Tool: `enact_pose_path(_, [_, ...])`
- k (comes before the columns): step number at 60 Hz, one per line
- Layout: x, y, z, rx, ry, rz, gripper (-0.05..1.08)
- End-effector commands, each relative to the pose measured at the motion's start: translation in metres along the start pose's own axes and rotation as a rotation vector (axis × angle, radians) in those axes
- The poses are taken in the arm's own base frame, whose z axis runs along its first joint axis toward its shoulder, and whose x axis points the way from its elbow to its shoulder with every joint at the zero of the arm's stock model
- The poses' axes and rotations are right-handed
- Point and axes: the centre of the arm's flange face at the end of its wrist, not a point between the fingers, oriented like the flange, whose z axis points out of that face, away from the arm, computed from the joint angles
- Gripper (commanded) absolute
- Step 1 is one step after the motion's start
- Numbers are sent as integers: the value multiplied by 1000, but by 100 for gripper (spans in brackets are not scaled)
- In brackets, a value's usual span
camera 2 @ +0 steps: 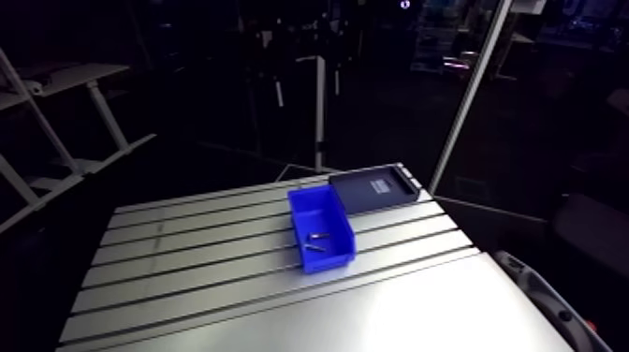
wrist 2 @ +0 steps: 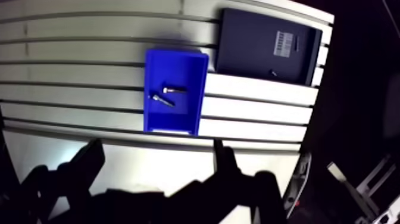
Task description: Pick up the M10 bolt from the tray and put it into the blue bin.
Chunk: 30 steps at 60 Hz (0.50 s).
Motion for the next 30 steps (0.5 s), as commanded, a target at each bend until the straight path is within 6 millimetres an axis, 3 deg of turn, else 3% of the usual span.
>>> enact_pose_path(1, [-3,-1,-22,11,-19,165,1])
enact_pose_path(30, [-3,-9,-48,56,-26,184,1])
